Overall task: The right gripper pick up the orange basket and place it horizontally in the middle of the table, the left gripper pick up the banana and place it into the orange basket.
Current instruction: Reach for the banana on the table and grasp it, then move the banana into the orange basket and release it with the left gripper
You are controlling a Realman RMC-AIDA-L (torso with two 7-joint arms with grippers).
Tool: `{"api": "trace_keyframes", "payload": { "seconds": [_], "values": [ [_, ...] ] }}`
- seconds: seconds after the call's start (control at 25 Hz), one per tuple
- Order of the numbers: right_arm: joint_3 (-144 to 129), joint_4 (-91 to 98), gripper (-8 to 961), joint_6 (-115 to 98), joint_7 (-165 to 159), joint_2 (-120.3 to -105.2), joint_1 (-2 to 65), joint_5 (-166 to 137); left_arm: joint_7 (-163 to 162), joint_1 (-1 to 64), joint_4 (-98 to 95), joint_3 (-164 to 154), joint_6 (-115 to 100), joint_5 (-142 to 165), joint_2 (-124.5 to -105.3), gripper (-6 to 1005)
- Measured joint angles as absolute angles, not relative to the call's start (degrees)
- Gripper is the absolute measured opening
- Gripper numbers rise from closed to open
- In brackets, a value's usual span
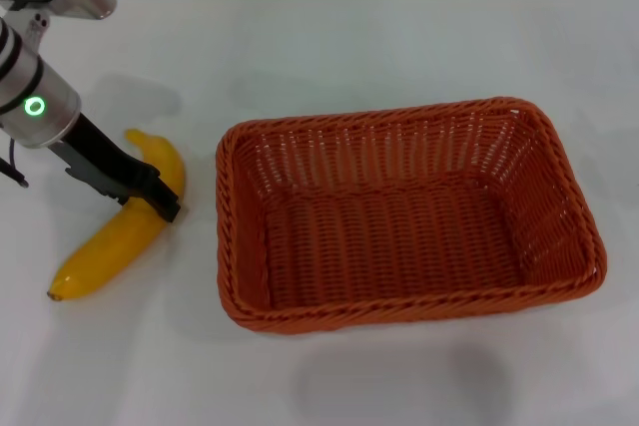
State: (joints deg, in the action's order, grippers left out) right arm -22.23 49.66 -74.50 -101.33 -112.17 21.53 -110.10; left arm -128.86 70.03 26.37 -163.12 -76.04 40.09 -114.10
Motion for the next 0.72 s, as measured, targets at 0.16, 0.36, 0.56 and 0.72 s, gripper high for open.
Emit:
{"api": "trace_keyframes", "payload": {
  "seconds": [0.16, 0.36, 0.56, 0.72],
  "values": [
    [-22.23, 49.66, 860, -74.52, -101.33, -112.17, 21.34, -109.82, -128.14, 70.03, 26.62, -163.12, -75.54, 39.89, -114.38, 686],
    [-22.24, 49.73, 860, -74.90, -101.33, -112.03, 20.39, -108.69, -127.42, 70.19, 29.56, -163.06, -77.75, 36.72, -111.59, 513],
    [-22.24, 49.85, 860, -75.11, -101.33, -111.84, 20.36, -108.51, -120.23, 70.69, 36.32, -163.04, -90.42, 27.29, -106.26, 512],
    [-22.24, 49.87, 860, -75.14, -100.94, -111.71, 20.65, -108.51, -116.01, 73.68, 36.97, -163.08, -100.70, 21.16, -103.33, 525]
  ]
}}
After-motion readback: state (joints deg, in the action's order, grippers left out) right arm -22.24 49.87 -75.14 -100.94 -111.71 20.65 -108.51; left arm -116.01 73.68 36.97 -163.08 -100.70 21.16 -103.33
